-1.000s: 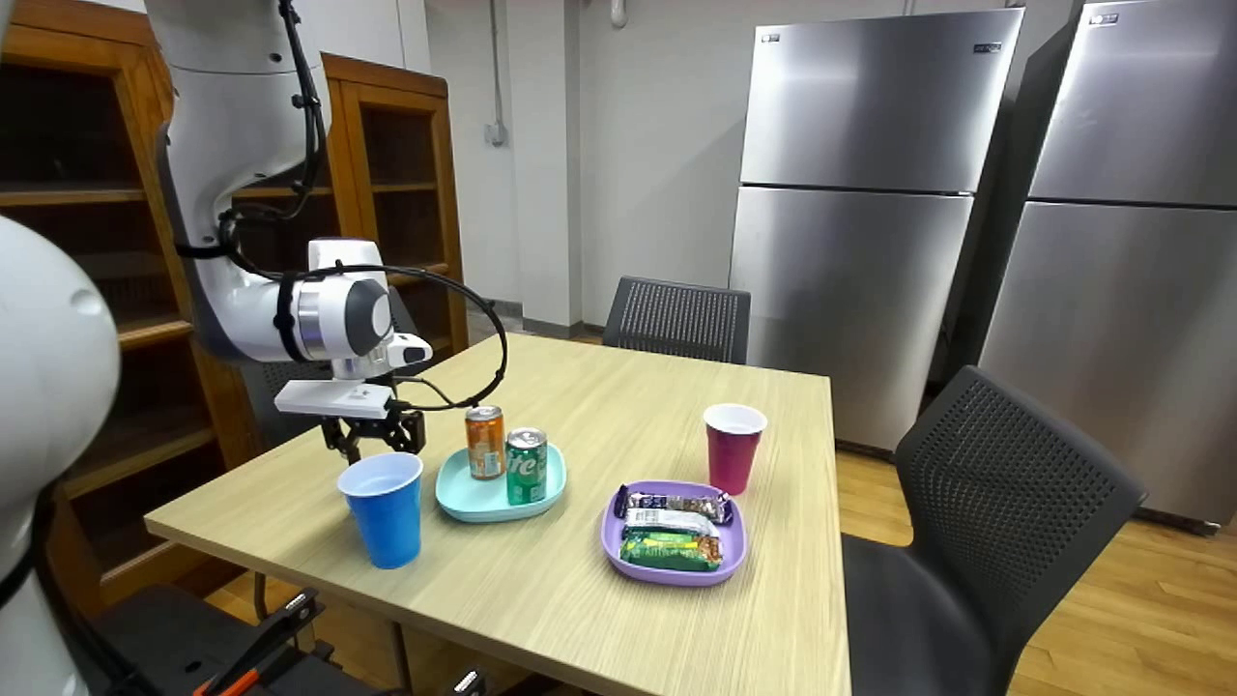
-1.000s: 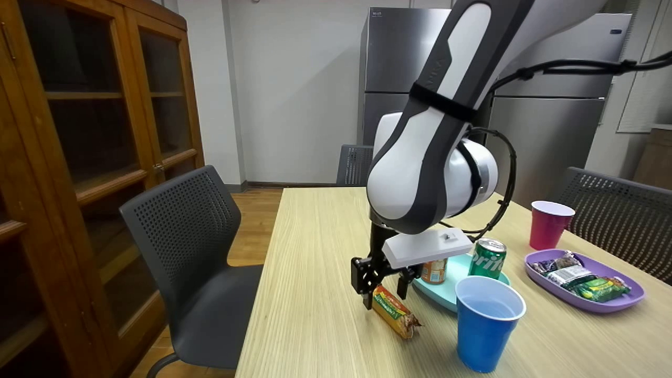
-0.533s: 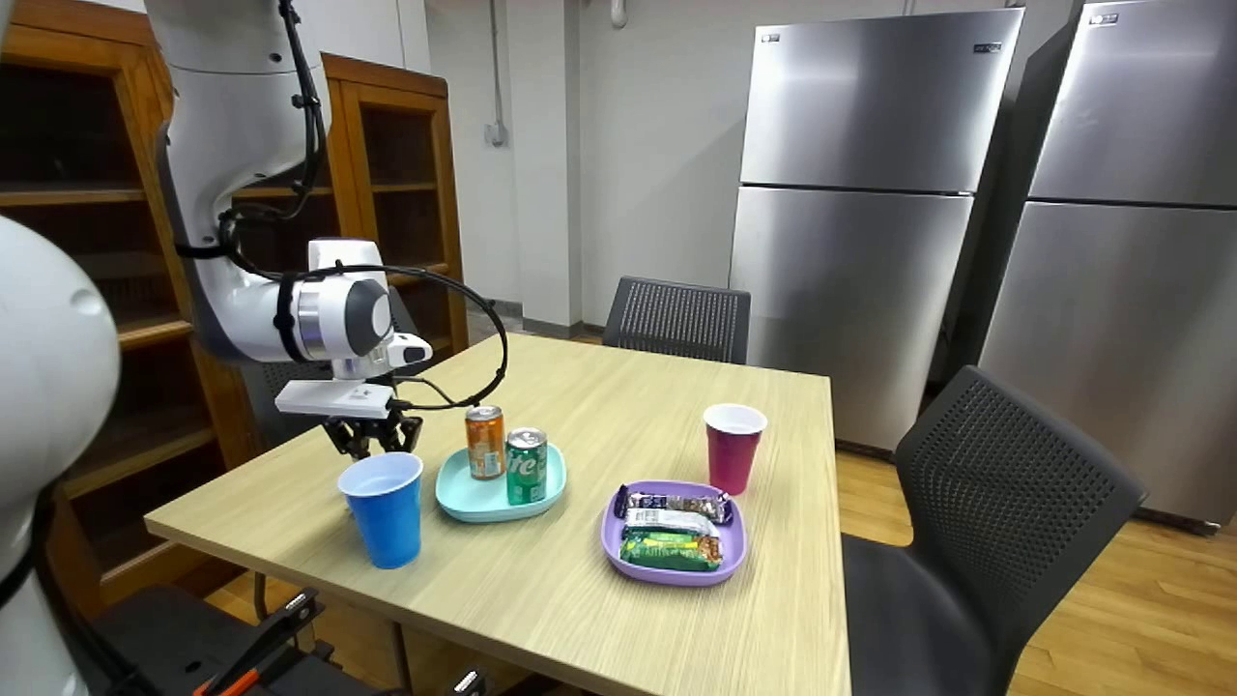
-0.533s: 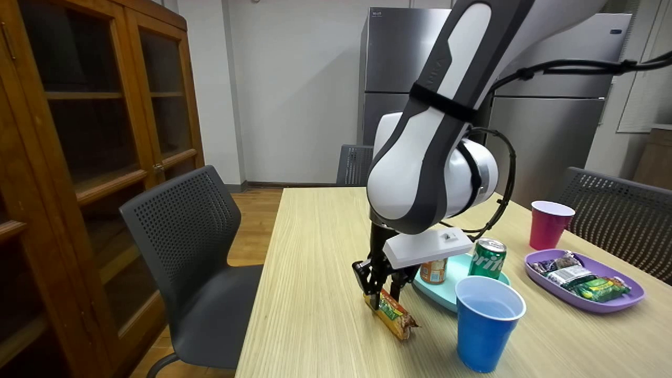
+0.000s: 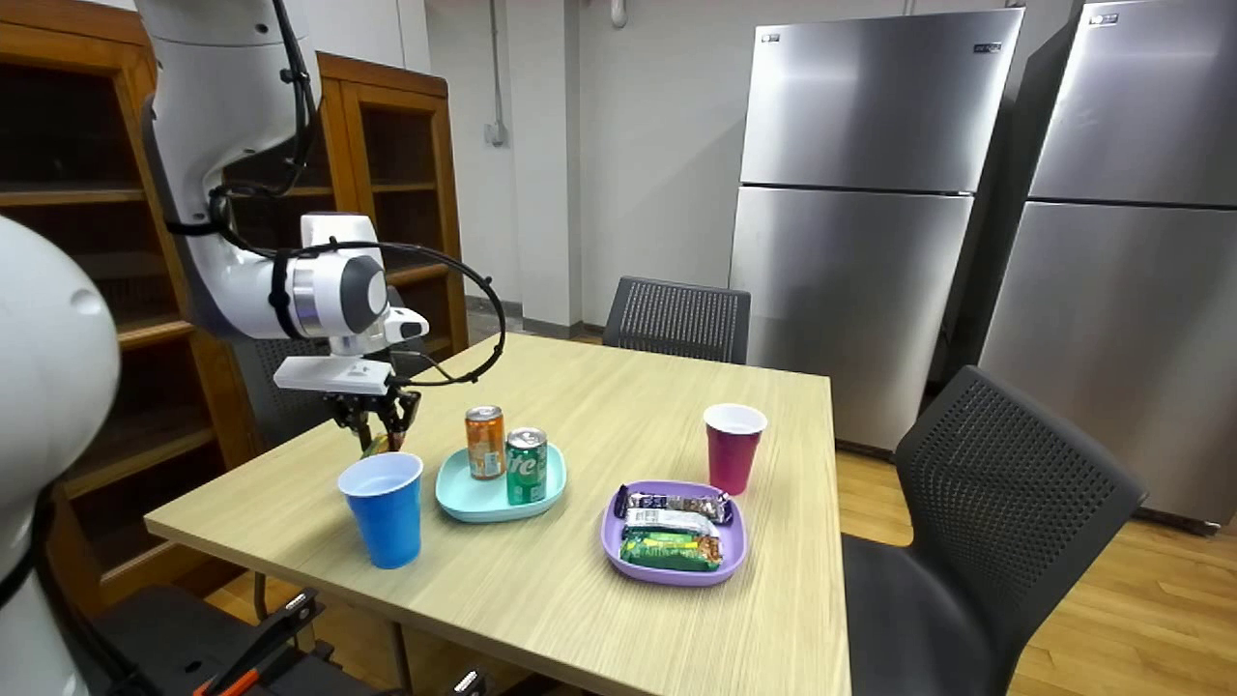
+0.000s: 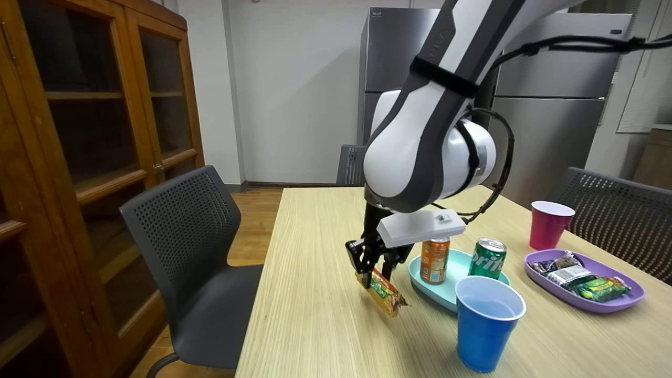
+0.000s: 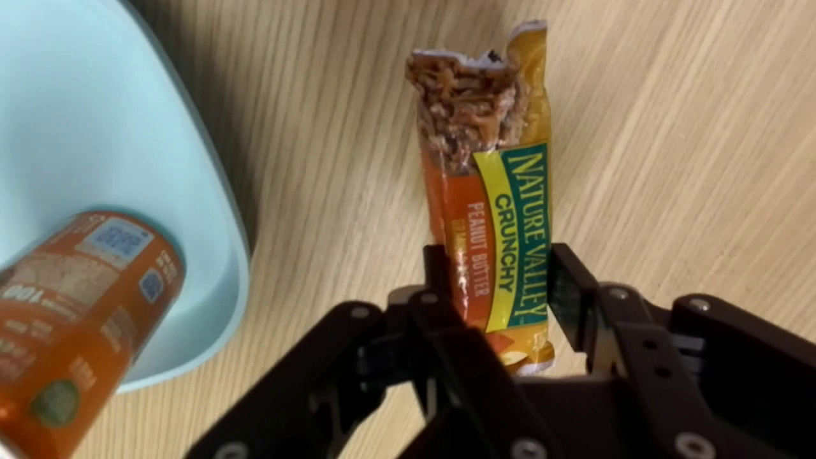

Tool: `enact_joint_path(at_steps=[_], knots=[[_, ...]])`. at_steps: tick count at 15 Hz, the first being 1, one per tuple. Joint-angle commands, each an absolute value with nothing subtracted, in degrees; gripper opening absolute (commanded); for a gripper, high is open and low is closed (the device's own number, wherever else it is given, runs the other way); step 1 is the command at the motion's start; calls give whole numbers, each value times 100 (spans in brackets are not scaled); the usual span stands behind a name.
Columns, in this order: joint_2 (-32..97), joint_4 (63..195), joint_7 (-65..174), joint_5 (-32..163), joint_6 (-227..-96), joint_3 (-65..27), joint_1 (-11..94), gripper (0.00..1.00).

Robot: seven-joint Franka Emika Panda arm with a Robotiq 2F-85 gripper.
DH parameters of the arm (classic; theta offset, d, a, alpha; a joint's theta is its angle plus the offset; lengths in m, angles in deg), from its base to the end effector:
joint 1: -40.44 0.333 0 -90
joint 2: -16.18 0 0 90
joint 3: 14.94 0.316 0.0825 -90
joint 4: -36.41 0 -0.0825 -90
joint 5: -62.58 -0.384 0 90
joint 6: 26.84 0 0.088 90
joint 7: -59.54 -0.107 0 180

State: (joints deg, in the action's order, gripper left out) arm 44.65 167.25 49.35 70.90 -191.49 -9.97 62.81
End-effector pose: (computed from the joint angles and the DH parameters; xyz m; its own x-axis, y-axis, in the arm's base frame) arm 0.4691 0.2543 0.1442 0.9068 0.4102 0.0970 0.4127 -0.9108 -0.0068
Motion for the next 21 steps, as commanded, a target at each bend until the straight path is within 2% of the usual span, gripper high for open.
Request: enact_joint_path(at_steps=[1,21], knots=[[3774,16908,5162,6883,-18939,-684,6029,17],[1909,17037,4716,7183,-18413,-1090,5294,17]])
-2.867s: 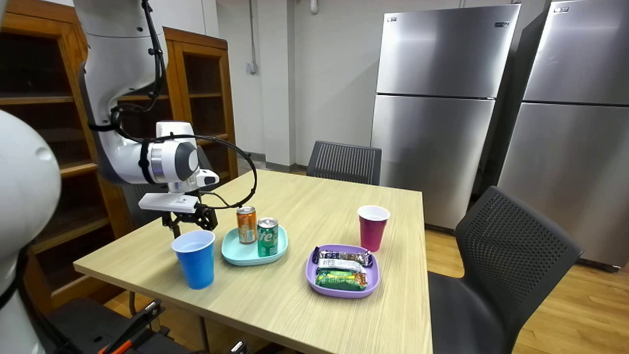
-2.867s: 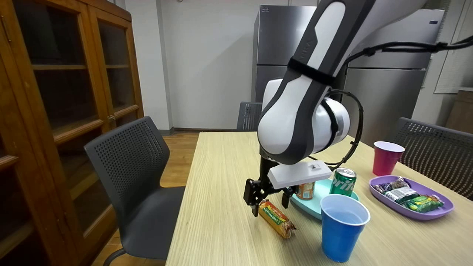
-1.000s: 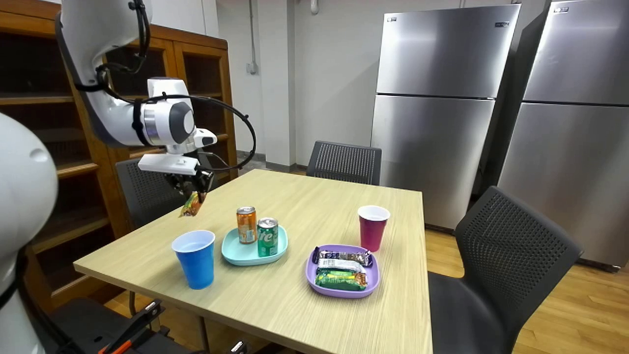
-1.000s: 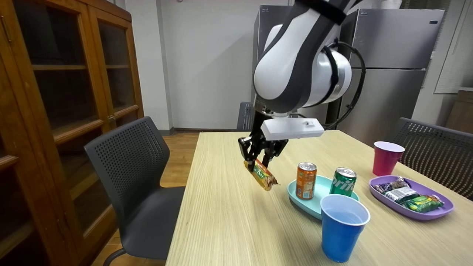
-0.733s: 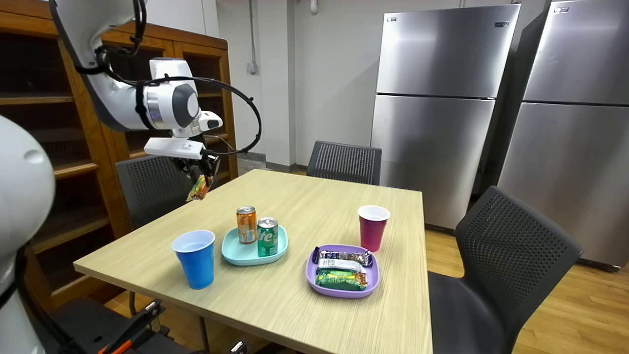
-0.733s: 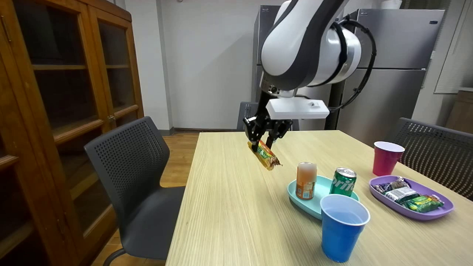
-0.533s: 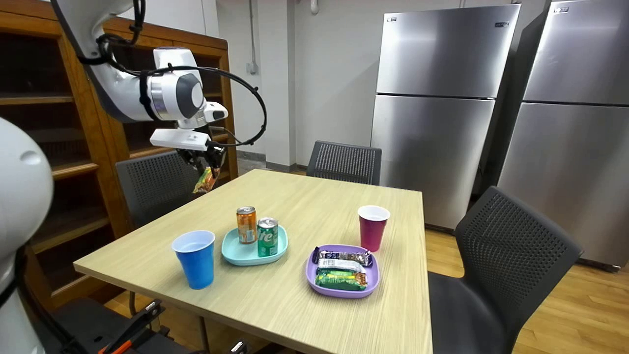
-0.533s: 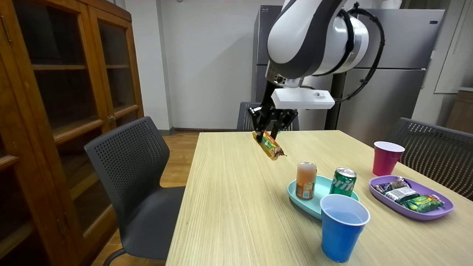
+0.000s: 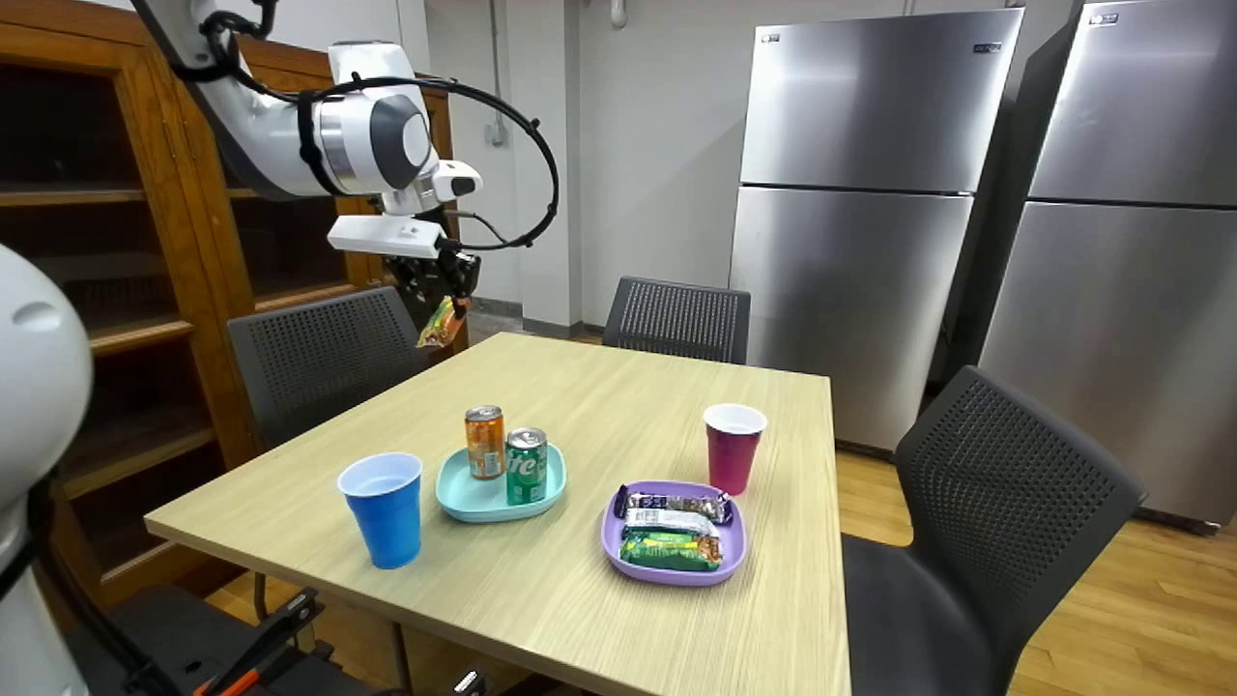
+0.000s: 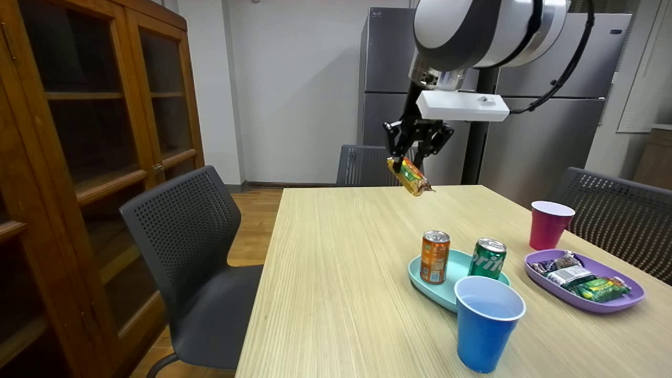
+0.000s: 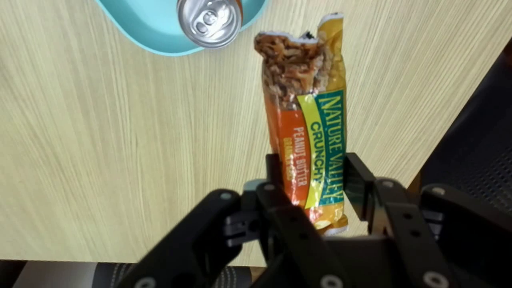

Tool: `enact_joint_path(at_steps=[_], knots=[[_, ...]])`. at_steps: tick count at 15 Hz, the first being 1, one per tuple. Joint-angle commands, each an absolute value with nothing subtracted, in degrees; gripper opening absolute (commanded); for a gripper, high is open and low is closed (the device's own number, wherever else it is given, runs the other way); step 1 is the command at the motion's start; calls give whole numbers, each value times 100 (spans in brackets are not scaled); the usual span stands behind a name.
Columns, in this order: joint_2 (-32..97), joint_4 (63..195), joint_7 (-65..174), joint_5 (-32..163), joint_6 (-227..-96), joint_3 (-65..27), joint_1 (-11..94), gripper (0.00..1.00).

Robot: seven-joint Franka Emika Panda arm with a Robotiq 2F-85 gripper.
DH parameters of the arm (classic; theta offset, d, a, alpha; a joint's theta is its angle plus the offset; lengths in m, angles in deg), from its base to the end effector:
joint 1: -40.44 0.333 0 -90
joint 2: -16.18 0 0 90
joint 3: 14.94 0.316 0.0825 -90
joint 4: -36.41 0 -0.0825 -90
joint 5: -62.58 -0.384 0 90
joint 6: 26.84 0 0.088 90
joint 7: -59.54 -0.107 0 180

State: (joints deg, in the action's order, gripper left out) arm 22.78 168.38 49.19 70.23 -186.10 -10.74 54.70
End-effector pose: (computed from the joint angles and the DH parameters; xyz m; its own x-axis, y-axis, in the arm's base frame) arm 0.5238 0.1808 0.3351 0.9027 0.2391 0.3578 0.2501 -0.9681 0.0157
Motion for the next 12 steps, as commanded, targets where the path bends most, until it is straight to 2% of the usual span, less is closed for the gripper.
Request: enact_joint_path(at_steps=[1,12], knots=[[1865,17063,4690,7187,-18407,-1118,5236,17],[1531,17431,4724,7237,-18544,-1600,4360,17]])
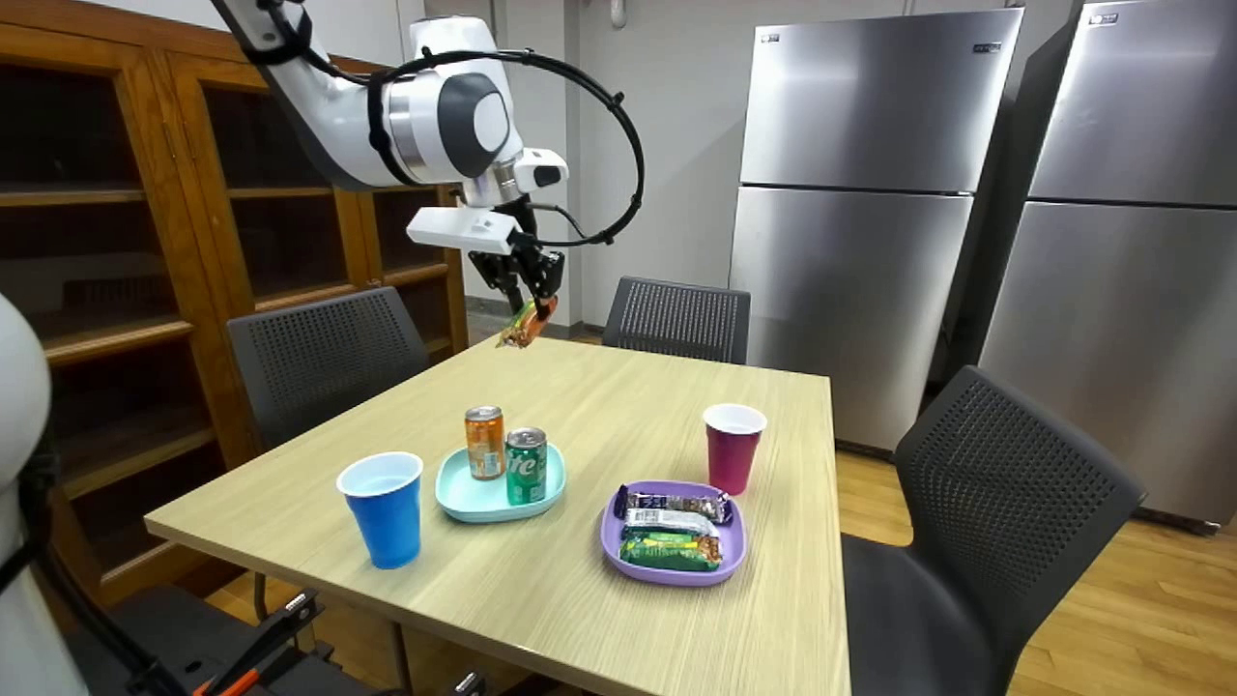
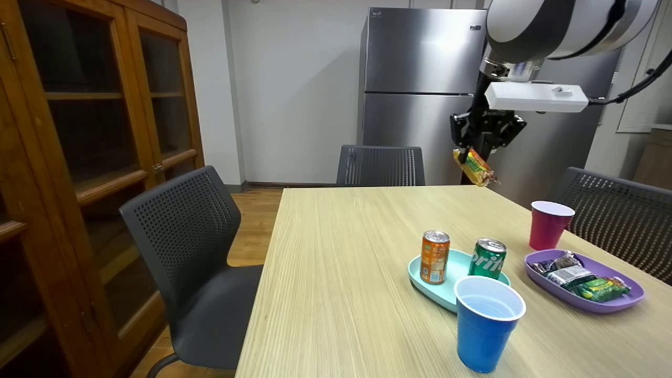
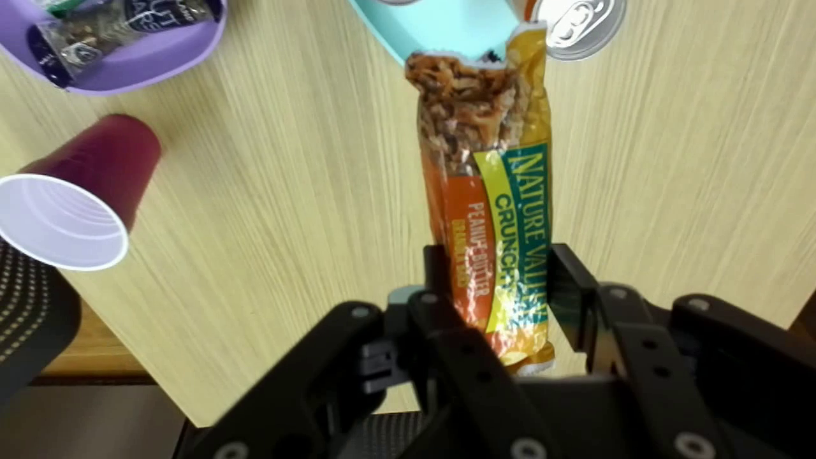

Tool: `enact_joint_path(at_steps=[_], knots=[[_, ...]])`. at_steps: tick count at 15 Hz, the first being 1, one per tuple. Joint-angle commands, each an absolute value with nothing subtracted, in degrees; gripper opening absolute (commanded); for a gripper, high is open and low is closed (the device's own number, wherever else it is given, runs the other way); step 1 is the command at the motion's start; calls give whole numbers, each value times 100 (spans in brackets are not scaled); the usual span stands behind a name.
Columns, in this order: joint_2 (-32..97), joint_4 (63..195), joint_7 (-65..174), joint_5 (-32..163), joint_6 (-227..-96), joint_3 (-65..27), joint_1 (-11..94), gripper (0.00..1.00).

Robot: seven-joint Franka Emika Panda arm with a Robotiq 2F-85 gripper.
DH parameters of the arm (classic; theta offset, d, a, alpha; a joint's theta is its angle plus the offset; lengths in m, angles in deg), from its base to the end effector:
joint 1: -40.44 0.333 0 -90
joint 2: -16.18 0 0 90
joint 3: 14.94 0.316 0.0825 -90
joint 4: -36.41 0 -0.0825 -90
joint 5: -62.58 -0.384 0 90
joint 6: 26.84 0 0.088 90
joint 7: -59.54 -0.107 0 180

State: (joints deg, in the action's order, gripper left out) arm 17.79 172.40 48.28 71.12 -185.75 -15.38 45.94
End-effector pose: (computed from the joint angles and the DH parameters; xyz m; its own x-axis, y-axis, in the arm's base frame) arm 0.5291 0.0534 0.3506 0.9290 0.0249 0.3691 0.0153 -0.9995 0.0288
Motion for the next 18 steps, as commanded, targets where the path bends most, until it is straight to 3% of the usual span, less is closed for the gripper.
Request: enact_joint_path(at_steps=[1,18], knots=[[1539,17447,4758,7209,-18563,-1645,4286,17],[2267,17641,5009,5478,-19383,-2065,3533,17]])
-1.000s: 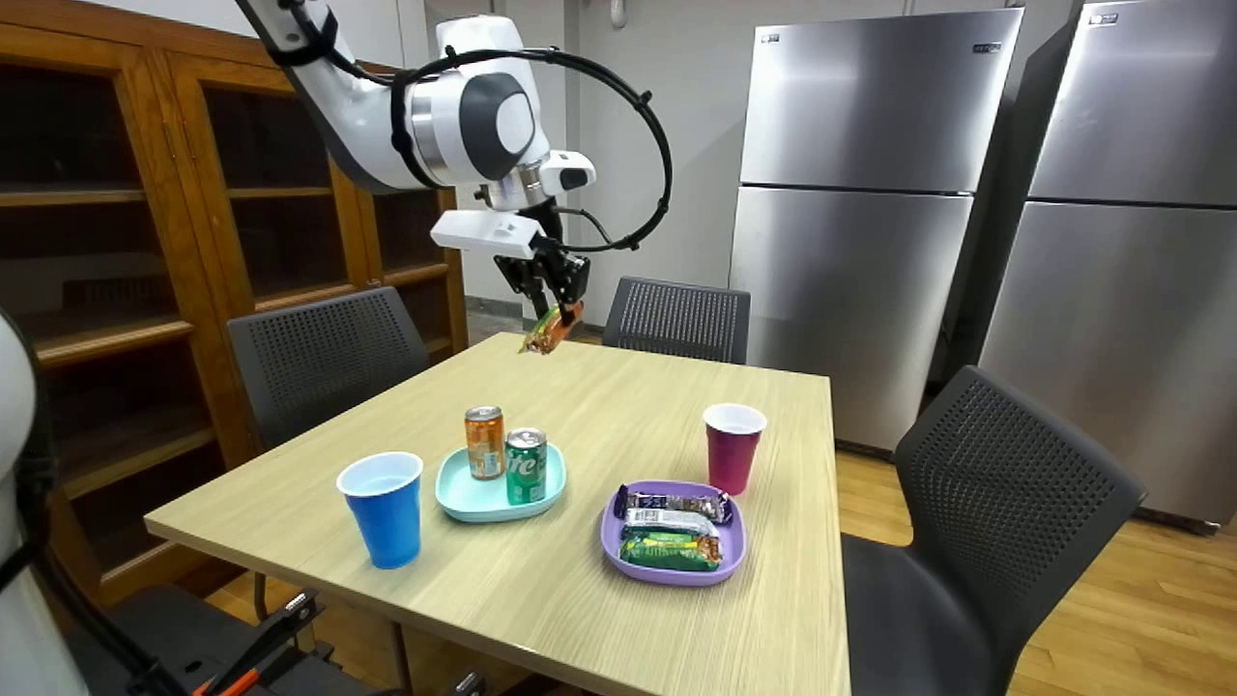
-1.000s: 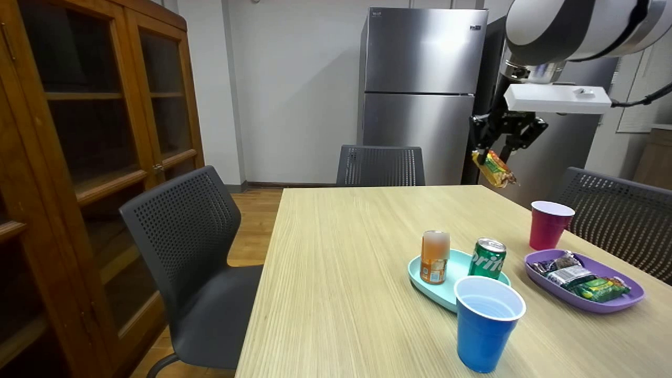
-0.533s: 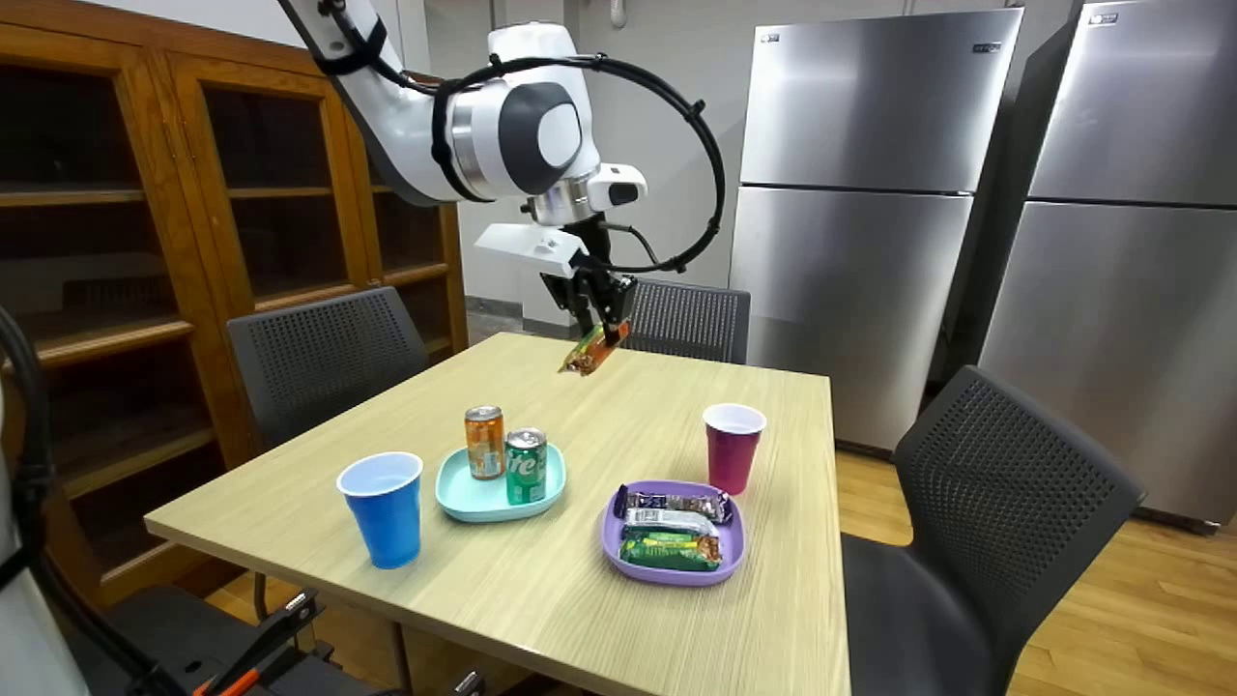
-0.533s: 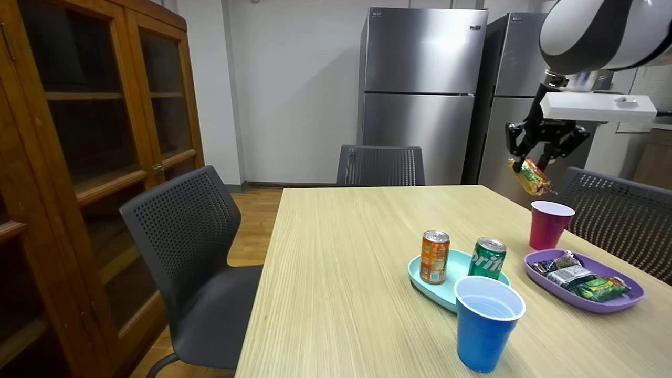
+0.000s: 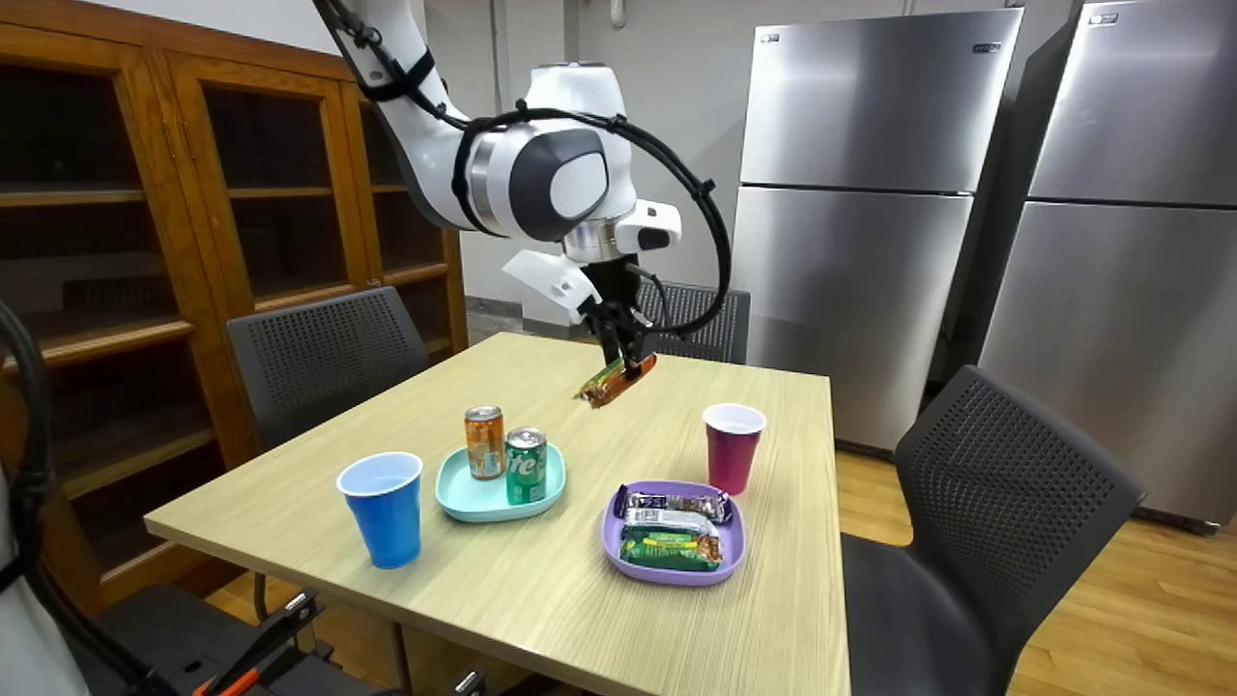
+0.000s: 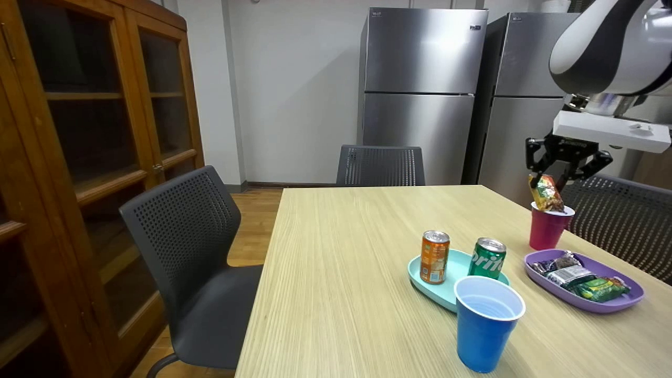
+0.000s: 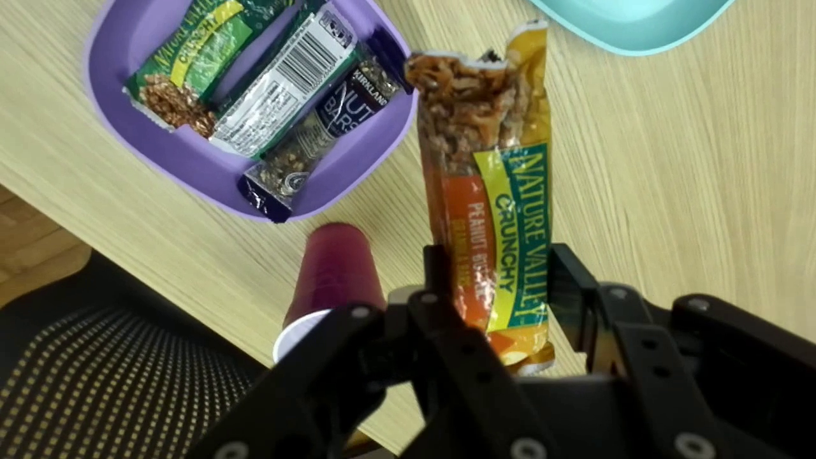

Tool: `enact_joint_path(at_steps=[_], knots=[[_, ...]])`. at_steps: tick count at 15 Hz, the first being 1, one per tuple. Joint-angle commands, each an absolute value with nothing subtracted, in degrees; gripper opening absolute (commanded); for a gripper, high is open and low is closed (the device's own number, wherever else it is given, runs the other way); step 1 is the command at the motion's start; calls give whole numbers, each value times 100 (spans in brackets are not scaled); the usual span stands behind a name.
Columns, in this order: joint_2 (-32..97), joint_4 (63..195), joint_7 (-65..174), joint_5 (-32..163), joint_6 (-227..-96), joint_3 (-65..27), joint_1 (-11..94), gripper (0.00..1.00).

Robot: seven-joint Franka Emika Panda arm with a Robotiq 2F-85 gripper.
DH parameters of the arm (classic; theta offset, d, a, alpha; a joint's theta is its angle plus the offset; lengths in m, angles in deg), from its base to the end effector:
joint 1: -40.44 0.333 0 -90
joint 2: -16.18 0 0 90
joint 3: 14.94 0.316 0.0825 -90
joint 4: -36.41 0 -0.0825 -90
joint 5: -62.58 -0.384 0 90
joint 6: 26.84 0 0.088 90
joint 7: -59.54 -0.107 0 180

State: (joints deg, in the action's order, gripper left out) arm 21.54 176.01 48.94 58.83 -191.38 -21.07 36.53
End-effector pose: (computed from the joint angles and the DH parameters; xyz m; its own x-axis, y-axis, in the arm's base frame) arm 0.5098 -0.0941 0.3018 0.8584 -0.3976 0.3243 -0.3908 -0.9162 -0.0888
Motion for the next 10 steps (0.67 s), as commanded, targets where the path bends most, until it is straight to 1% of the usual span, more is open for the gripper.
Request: enact_joint_path(at_steps=[1,10], knots=[[2346,17628,5014,5331,-19440,-2067,3494,17],[2968,17531,5148,4085,-19664,-1949,2995,17]])
